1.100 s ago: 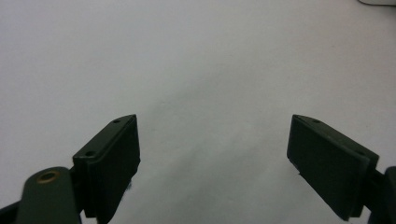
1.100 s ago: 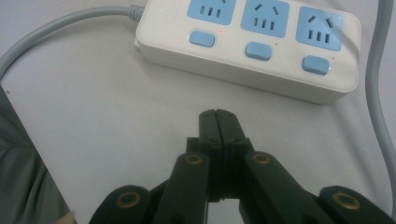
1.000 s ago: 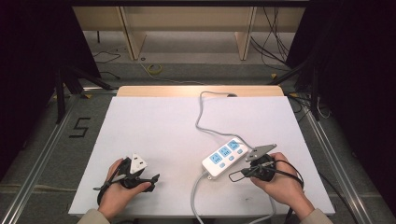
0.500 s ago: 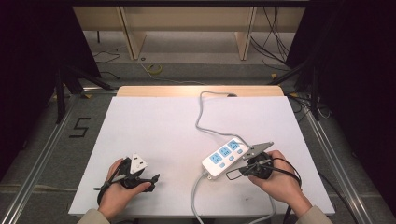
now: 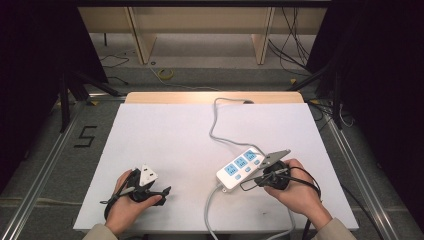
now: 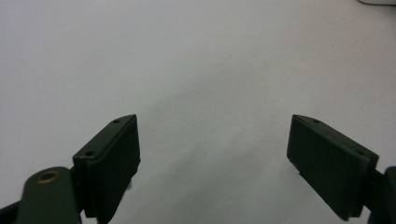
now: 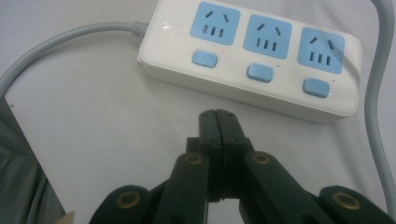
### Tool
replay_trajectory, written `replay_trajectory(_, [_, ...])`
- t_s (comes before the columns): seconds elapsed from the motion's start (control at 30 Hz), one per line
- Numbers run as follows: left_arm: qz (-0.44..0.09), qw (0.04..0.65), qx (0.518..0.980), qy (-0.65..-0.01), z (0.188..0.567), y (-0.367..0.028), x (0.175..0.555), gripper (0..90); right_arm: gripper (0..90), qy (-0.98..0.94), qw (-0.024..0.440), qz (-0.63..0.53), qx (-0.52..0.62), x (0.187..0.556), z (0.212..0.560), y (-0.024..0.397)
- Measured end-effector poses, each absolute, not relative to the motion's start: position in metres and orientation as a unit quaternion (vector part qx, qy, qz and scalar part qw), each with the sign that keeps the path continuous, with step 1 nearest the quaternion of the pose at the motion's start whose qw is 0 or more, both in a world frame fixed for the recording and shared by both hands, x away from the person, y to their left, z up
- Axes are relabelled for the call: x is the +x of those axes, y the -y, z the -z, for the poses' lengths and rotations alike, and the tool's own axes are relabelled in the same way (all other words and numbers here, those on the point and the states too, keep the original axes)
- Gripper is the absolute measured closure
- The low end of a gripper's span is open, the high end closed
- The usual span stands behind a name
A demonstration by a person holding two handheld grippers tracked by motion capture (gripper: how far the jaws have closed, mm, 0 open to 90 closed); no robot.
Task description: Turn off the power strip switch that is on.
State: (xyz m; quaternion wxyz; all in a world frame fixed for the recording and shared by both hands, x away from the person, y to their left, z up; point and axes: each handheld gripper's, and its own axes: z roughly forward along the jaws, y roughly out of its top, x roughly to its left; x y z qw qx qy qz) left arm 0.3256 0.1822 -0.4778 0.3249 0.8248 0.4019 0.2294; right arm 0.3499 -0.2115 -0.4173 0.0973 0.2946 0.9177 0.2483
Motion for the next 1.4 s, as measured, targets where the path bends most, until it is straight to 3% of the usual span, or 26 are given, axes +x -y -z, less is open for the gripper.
replay_trajectory(1.4, [-0.231,0.324,0.825,-0.401,0.4778,-0.182,0.3258,17.3,90.0,-0.919,0.096,-0.245,0.292,0.3579,0.4117,0.2022])
